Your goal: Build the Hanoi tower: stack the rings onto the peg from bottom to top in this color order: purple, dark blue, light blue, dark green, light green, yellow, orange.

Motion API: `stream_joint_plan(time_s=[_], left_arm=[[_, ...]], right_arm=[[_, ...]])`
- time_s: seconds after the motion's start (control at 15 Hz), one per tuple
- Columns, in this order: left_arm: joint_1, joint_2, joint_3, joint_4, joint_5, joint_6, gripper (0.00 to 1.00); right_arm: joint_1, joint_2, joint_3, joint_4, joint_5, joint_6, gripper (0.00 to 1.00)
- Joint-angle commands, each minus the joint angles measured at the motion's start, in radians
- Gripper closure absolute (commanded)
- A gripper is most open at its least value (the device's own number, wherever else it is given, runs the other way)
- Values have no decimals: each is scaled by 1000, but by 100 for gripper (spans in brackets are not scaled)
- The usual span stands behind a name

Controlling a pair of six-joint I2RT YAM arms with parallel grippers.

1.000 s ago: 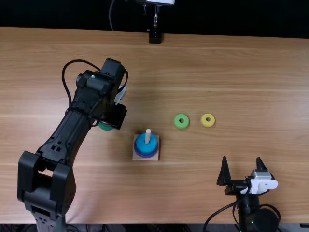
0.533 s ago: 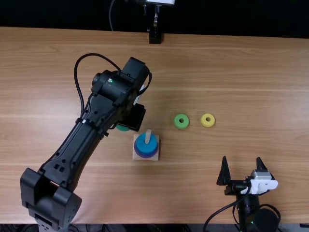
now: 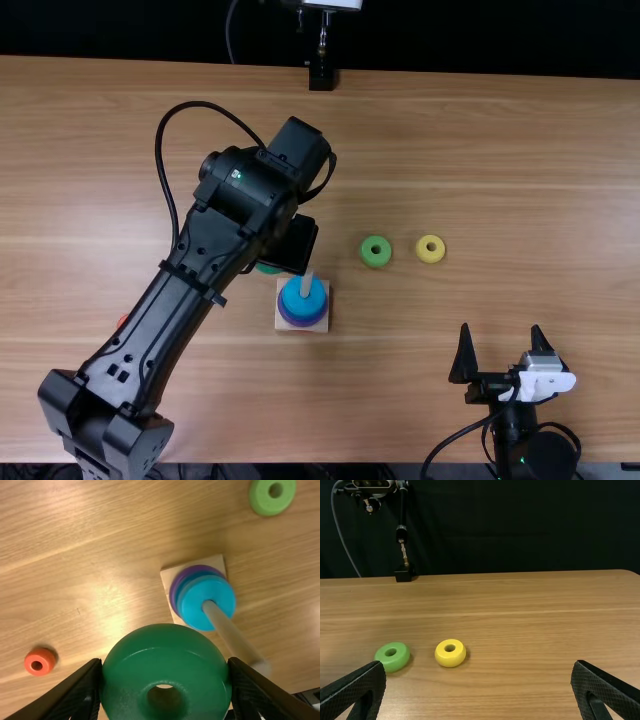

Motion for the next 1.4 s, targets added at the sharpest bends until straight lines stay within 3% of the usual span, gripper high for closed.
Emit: stream_joint_plan(time_s=[0.0, 0.67, 1.33], left_arm=[[-26, -45, 37, -4, 6, -15, 100], [-103, -29, 92, -6, 6, -87, 100], [-118, 43, 90, -6, 6, -90, 100]], right_arm=[[-10, -12, -15, 7, -8, 3, 0], [-10, -12, -15, 7, -8, 3, 0], [-10, -12, -15, 7, -8, 3, 0]])
